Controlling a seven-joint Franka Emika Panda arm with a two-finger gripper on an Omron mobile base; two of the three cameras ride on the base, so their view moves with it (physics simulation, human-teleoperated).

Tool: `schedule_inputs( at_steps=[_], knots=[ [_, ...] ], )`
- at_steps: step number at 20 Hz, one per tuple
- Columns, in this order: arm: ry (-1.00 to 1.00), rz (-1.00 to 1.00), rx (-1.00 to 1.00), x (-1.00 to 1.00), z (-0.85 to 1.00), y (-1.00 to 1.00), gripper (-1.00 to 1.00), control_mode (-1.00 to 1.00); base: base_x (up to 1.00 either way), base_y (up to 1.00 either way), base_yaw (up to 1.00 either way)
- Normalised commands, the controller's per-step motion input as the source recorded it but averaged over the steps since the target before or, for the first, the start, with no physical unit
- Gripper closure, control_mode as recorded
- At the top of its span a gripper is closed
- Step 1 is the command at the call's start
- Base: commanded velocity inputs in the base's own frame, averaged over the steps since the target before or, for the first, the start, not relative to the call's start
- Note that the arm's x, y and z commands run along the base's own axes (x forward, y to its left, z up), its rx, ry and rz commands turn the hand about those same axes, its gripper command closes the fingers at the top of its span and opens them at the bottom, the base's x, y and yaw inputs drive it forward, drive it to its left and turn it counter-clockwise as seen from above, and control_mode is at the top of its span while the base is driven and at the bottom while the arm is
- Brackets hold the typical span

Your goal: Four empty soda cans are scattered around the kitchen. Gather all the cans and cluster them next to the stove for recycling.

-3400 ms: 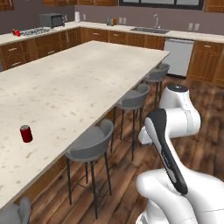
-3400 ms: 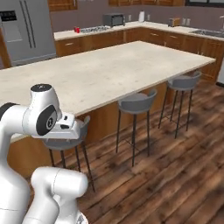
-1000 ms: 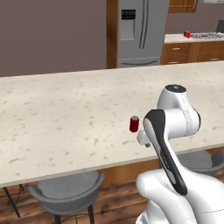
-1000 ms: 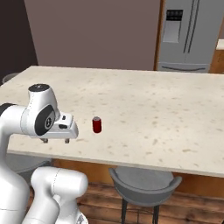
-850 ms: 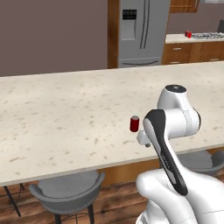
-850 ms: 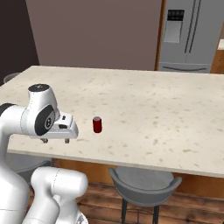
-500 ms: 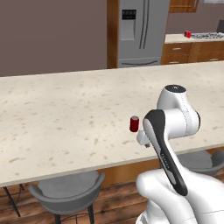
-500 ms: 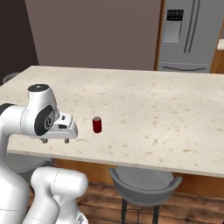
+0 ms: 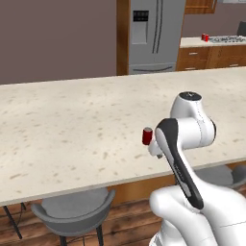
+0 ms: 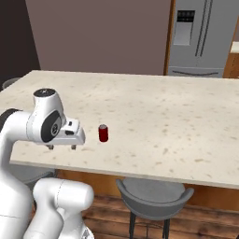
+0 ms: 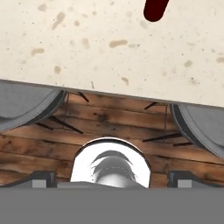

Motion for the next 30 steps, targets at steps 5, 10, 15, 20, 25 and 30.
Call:
schedule_inputs(
  at_steps=[5,10,15,20,25,30],
  knots=[
    [0.0,-0.02,0.0,0.65,0.13,-0.04,-1.0,-1.0,0.0,0.0,0.0],
    [0.0,-0.02,0.0,0.55,0.05,-0.09,-1.0,-1.0,0.0,0.0,0.0],
    [0.0,-0.02,0.0,0.45,0.0,-0.22,-1.0,-1.0,0.0,0.0,0.0],
    [0.0,-0.03,0.0,0.4,0.0,-0.34,-1.0,-1.0,0.0,0.0,0.0],
    [0.0,-0.04,0.0,0.44,-0.01,-0.15,-1.0,-1.0,0.0,0.0,0.0],
    [0.0,0.0,0.0,0.37,-0.1,0.0,-1.0,-1.0,0.0,0.0,0.0]
  ],
)
